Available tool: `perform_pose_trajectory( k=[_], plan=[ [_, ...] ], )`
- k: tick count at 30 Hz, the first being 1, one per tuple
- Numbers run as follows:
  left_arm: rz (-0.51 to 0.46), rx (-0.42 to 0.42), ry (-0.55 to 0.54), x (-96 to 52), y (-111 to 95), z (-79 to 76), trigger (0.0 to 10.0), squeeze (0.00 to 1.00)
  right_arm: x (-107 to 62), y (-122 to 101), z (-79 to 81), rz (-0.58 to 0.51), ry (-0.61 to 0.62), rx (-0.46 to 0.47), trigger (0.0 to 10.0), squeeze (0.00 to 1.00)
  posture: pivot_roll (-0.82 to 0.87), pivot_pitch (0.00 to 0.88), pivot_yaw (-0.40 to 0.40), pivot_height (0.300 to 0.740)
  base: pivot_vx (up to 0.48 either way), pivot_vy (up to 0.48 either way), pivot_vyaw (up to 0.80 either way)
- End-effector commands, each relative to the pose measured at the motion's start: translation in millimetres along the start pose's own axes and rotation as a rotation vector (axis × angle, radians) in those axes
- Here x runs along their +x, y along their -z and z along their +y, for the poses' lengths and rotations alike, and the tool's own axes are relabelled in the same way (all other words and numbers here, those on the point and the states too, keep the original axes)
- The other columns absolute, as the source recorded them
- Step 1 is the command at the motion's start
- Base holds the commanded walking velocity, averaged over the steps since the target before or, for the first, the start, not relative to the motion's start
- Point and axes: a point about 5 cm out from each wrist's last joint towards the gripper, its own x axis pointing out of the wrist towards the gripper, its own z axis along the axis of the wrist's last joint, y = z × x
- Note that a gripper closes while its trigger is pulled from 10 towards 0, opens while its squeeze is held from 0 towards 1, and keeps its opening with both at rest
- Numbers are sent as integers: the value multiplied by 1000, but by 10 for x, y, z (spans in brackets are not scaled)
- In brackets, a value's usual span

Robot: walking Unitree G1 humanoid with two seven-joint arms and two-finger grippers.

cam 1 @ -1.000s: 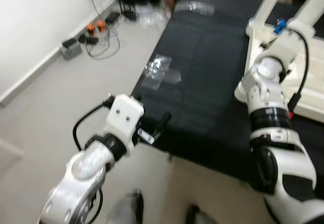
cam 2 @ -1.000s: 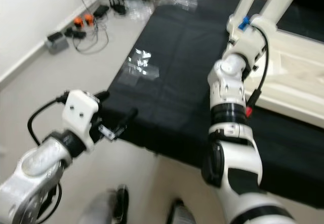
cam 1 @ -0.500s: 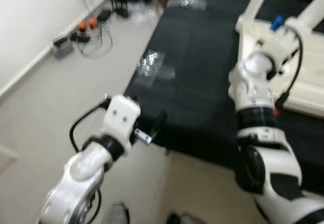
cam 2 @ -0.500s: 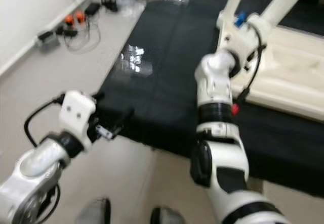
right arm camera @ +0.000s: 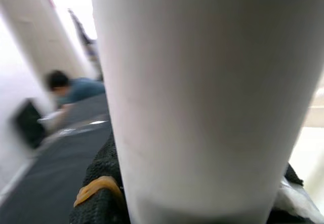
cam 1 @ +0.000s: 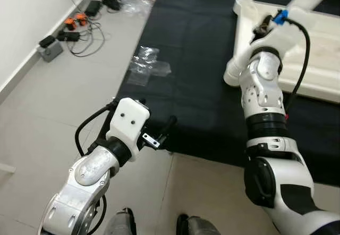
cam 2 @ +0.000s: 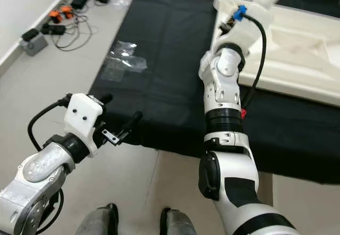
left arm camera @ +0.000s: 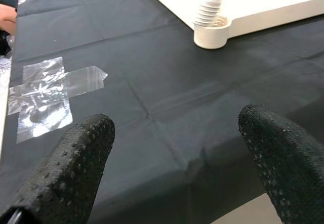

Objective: Building children table

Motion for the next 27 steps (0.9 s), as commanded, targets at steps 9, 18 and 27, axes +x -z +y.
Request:
perform_pose_trajectory(
  k=[9,18,27],
  plan=[
    [16,23,-12,136,21,248,10000,0,-348,-446,482,80,-1035,349,10000,0,94,171,-28,740,0,0,0],
    [11,-71,229,177,-90,360,10000,0,-772,-287,443,234,-1494,466,10000,0,102,116,-20,740,0,0,0],
    [115,-203,582,18,23,157,10000,0,-965,-138,499,325,-1611,508,10000,0,101,95,-18,740,0,0,0]
  ],
)
